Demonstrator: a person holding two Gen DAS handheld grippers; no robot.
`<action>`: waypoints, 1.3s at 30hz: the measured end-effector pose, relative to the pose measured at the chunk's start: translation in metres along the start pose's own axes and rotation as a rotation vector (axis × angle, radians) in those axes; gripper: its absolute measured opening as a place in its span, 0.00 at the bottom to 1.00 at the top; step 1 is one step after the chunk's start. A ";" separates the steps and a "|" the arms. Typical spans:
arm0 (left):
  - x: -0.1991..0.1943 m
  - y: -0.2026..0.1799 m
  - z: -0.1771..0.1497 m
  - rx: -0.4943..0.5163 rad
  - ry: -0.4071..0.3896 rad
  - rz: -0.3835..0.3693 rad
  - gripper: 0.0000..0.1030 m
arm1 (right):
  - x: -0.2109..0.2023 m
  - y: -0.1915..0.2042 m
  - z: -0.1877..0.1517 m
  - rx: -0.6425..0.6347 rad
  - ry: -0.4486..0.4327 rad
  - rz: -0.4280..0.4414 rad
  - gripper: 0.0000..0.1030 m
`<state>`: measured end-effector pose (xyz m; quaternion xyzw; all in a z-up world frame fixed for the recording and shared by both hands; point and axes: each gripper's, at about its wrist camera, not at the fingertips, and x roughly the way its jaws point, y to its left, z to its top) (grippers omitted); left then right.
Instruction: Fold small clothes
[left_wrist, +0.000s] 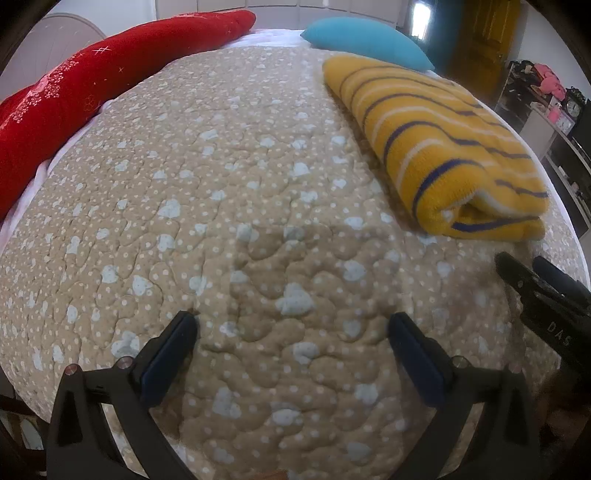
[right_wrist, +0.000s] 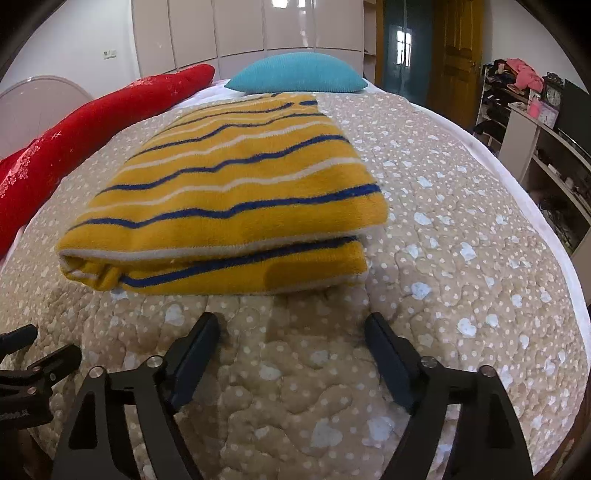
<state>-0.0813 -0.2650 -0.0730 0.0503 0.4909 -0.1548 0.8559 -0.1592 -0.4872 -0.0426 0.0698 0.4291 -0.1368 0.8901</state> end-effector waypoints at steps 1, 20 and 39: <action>0.000 -0.001 -0.001 -0.001 -0.004 -0.001 1.00 | 0.001 0.000 0.000 0.001 -0.006 0.002 0.88; -0.017 0.008 -0.002 -0.028 -0.017 -0.028 1.00 | -0.001 0.010 -0.001 -0.013 0.033 0.001 0.99; -0.065 -0.007 -0.002 0.036 -0.150 -0.004 1.00 | -0.057 -0.010 -0.006 0.029 -0.104 -0.025 1.00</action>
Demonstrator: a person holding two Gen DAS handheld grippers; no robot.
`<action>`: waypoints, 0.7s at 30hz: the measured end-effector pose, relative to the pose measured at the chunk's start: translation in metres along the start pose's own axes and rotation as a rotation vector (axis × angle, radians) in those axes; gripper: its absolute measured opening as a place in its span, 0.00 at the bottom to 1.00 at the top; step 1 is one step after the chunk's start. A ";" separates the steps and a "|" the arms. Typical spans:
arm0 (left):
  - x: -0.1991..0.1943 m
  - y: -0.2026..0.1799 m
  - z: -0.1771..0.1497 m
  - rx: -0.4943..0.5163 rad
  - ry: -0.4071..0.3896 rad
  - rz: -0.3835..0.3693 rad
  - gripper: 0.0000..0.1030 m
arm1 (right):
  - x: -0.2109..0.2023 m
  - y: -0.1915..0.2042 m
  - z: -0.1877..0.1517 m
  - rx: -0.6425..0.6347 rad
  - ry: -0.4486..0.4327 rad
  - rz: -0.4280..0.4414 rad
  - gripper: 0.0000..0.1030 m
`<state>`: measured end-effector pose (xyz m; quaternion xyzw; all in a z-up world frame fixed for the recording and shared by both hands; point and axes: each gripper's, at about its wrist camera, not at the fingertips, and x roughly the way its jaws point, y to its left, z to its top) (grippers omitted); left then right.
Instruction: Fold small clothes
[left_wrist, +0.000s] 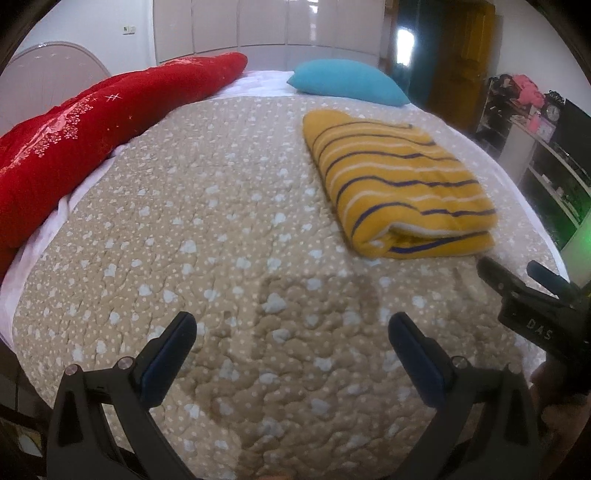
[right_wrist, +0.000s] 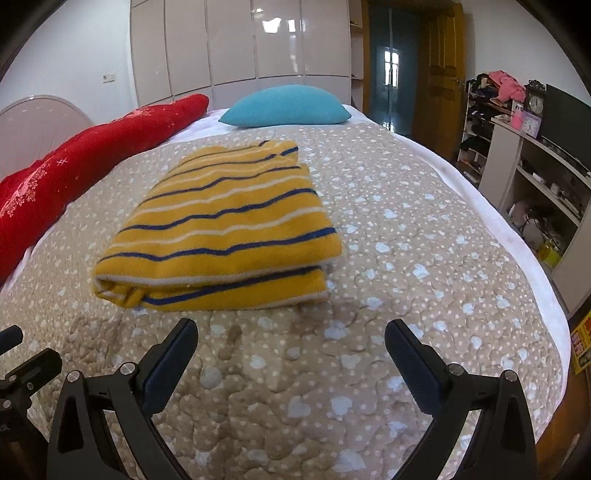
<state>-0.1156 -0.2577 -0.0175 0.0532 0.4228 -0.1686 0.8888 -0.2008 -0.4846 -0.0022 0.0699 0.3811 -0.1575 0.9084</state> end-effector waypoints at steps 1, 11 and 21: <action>0.002 0.002 0.002 -0.003 0.003 -0.001 1.00 | 0.001 -0.001 0.000 0.000 0.001 0.000 1.00; -0.004 -0.004 -0.009 -0.009 0.011 0.001 1.00 | -0.001 0.000 -0.003 0.007 0.002 0.006 1.00; 0.000 -0.005 -0.010 -0.010 0.027 -0.007 1.00 | 0.003 -0.001 -0.005 0.014 0.011 0.007 1.00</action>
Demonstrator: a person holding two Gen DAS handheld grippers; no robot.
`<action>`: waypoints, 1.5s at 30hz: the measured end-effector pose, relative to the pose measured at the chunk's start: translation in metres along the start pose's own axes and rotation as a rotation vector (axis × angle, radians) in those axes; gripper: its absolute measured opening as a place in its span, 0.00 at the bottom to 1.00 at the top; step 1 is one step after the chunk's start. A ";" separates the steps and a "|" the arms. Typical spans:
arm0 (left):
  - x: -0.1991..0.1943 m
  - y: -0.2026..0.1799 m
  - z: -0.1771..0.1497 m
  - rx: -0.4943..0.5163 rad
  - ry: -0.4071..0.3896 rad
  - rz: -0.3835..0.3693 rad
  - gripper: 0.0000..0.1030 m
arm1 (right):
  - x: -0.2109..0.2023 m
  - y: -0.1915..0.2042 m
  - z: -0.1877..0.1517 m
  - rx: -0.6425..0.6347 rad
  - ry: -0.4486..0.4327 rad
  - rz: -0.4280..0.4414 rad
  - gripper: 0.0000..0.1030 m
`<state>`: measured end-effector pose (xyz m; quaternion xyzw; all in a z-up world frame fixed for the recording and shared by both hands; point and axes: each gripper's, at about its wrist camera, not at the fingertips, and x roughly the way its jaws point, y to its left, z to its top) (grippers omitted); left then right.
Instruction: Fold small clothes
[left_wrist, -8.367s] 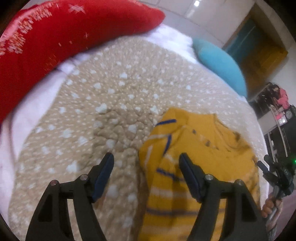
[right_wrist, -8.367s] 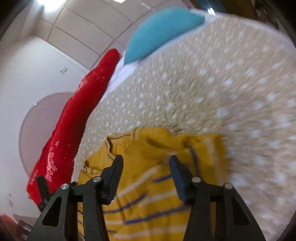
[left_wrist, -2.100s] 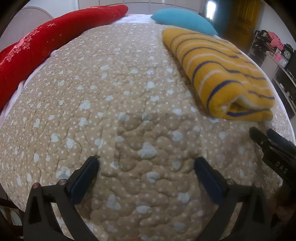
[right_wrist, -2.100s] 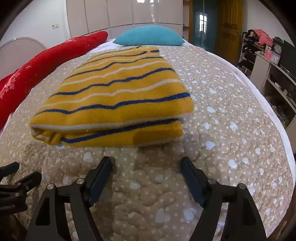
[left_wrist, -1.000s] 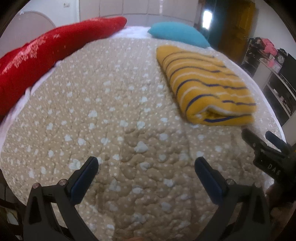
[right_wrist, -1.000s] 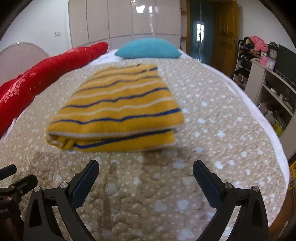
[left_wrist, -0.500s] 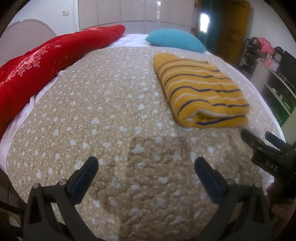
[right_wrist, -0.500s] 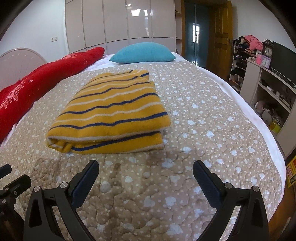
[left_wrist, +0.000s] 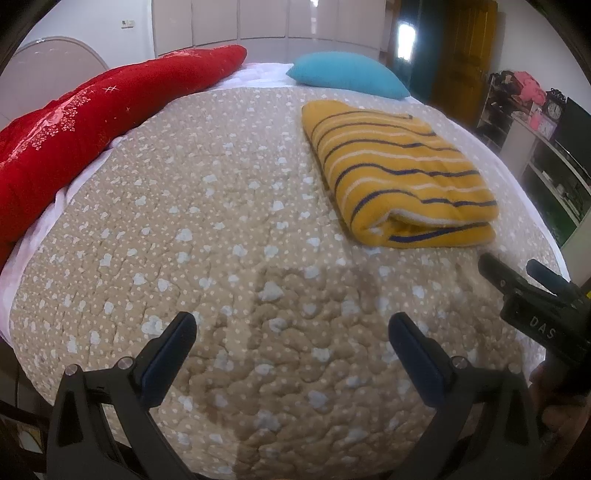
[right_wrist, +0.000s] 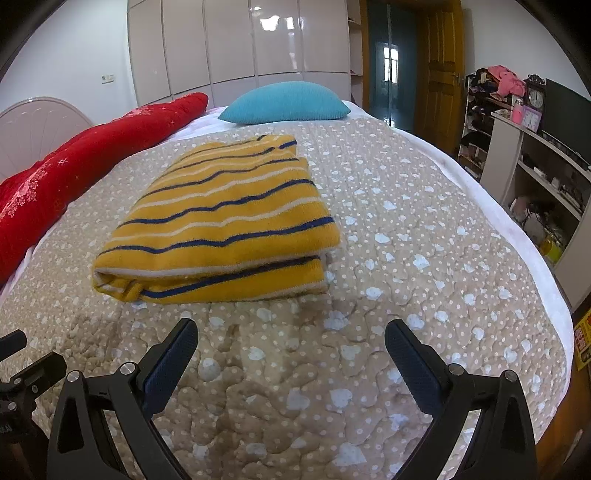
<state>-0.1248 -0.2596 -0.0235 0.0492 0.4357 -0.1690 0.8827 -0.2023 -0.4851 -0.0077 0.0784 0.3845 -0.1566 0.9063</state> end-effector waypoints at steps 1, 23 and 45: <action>0.001 0.000 0.000 -0.001 0.003 -0.002 1.00 | 0.000 0.000 0.000 0.000 0.000 0.001 1.00; 0.013 0.002 -0.001 -0.010 0.040 -0.008 1.00 | 0.009 0.002 -0.001 -0.001 0.013 0.007 1.00; 0.015 0.002 -0.002 -0.004 0.052 -0.016 1.00 | 0.009 0.004 0.000 -0.005 0.014 0.006 1.00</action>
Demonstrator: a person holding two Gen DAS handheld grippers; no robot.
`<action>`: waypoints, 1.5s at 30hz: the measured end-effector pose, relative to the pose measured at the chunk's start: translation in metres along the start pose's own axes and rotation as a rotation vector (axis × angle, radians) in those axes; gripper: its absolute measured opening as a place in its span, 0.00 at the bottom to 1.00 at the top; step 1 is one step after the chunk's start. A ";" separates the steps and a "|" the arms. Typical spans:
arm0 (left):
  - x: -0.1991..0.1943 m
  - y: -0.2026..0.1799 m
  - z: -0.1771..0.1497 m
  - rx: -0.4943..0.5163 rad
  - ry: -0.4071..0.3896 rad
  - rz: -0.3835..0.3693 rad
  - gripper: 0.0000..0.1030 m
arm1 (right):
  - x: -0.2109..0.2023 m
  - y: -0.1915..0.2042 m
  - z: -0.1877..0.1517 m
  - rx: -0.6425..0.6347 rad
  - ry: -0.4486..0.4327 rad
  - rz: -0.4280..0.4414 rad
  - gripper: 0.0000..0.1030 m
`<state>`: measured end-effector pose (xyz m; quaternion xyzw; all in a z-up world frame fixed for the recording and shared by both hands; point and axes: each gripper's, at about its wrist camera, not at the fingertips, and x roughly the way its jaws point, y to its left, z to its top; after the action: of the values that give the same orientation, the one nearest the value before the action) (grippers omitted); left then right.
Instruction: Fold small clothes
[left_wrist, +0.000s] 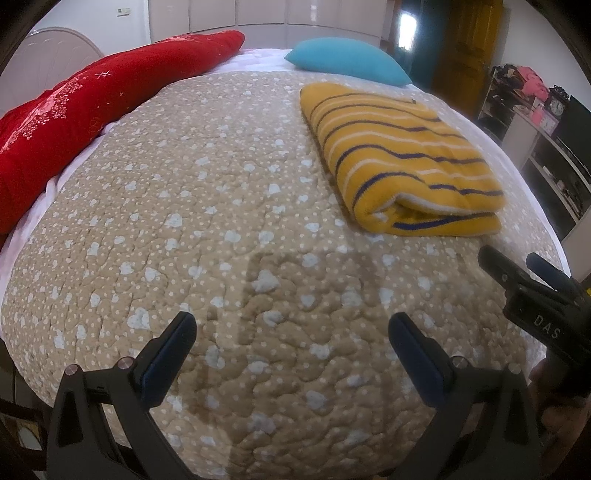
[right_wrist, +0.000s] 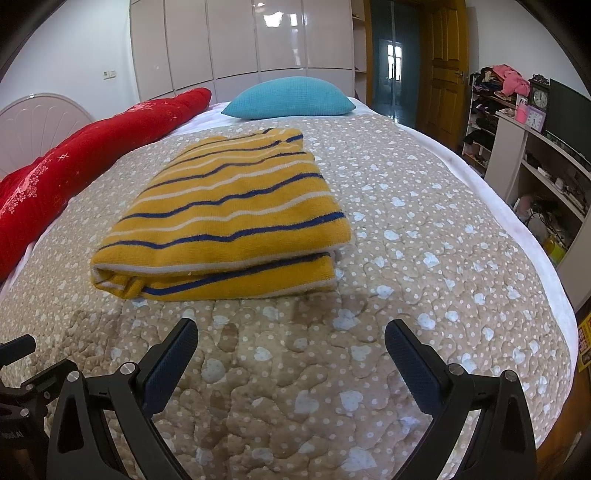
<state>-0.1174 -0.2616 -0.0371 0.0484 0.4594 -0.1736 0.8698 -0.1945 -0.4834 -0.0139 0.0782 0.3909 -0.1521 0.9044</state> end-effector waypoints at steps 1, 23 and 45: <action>0.000 0.000 0.000 0.001 0.001 -0.001 1.00 | 0.000 0.000 0.000 -0.001 0.000 0.001 1.00; 0.004 0.003 -0.003 -0.007 0.021 -0.005 1.00 | -0.001 0.001 0.000 -0.003 0.000 0.007 1.00; 0.012 0.005 -0.007 -0.021 0.049 -0.020 1.00 | 0.001 0.004 -0.002 -0.017 0.001 0.021 1.00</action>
<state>-0.1146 -0.2581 -0.0510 0.0388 0.4826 -0.1764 0.8570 -0.1939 -0.4791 -0.0160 0.0744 0.3916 -0.1394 0.9065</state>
